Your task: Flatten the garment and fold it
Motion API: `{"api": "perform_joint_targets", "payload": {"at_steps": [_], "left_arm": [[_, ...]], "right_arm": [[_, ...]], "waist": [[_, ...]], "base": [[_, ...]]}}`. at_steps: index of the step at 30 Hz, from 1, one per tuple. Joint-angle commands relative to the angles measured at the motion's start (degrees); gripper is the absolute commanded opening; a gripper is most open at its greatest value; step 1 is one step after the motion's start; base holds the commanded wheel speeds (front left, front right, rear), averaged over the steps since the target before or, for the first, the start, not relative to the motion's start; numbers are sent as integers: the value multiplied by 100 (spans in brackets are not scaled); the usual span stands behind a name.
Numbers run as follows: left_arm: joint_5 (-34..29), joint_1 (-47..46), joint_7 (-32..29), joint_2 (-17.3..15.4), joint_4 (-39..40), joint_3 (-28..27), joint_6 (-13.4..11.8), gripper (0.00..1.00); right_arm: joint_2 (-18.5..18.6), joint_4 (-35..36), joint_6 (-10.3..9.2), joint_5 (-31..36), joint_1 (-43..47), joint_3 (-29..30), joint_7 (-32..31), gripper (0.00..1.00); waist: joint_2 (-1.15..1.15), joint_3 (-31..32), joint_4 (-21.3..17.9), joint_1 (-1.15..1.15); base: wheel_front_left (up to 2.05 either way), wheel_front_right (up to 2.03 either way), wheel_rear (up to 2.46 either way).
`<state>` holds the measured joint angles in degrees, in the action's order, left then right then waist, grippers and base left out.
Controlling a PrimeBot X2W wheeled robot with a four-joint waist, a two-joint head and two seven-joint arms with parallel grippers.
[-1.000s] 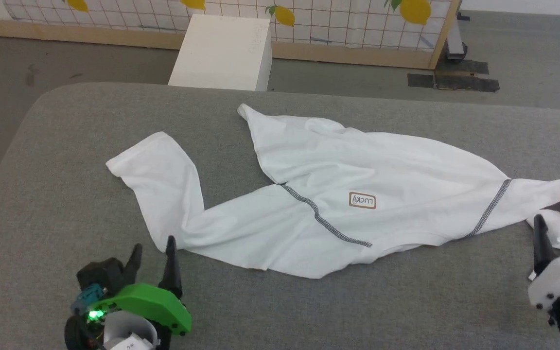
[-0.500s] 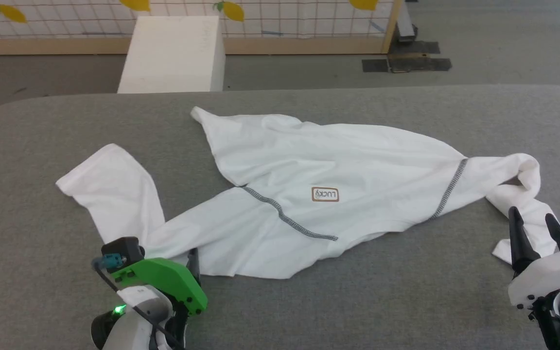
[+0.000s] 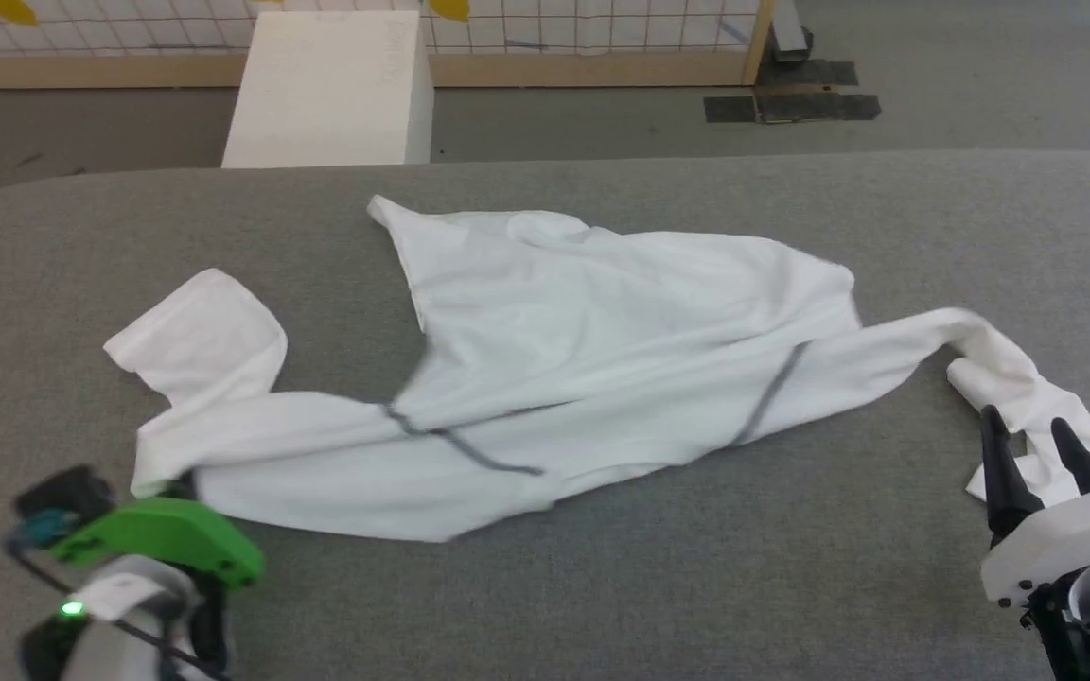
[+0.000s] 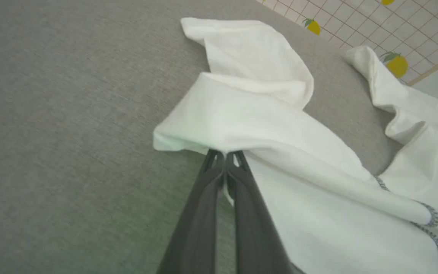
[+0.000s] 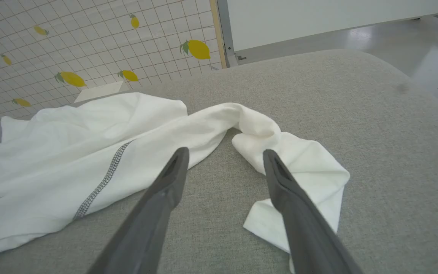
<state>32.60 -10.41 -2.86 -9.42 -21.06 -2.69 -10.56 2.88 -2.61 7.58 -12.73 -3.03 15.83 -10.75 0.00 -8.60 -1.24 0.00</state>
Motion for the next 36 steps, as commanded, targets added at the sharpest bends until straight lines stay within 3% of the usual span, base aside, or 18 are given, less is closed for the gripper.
{"api": "perform_joint_targets", "payload": {"at_steps": [1, 5, 8, 9, 13, 19, 23, 27, 32, 36], "left_arm": [[34, 13, 24, -183, 75, -120, -74, 0], [45, -146, 100, -568, 248, -389, -89, 0], [93, -289, 125, -608, 112, -435, -77, 3], [97, -306, 63, -603, 22, -394, -66, 100], [130, -220, 325, -451, 43, -420, -84, 100], [-665, 277, 1673, -515, 869, -243, 39, 100], [-1247, 468, 1779, -404, 1622, 14, 362, 100], [-1718, 534, 1783, -84, 2225, 178, 680, 100], [-1903, 442, 1785, 274, 2262, 215, 974, 100], [-1952, 269, 1785, 465, 2225, 214, 1168, 100]], "right_arm": [[0, 40, -9, -17, 9, -44, -2, 100], [0, 39, -9, 38, -34, -148, -84, 100], [0, 20, -9, 74, -48, -185, -132, 100], [0, 11, -9, 81, -51, -215, -150, 100], [0, -11, -9, 87, -52, -308, -263, 100], [0, 5, -9, 197, -422, -563, -853, 100], [0, -197, -9, 493, -1154, -690, -1658, 100], [166, -768, -9, 931, -2078, -939, -2462, 100], [525, -1804, -9, 1475, -2919, -1132, -3407, 100], [636, -2301, -9, 1613, -3264, -1296, -3686, 100]], "waist": [[0, -17, 73, 0], [0, -90, 175, 0], [0, -101, 237, 0], [0, -97, 247, 0], [0, -21, 296, 0], [0, 38, 433, 0], [0, -95, 602, 0], [0, -337, 823, 0], [0, -667, 1149, 0], [0, -961, 1423, 0]], "base": [[0, 0, 0], [0, 0, 0], [0, 0, 0], [0, 0, 0], [0, 0, 0], [0, 0, 0], [0, 0, 0], [0, 0, 0], [0, 0, 0], [0, 0, 0]]}}
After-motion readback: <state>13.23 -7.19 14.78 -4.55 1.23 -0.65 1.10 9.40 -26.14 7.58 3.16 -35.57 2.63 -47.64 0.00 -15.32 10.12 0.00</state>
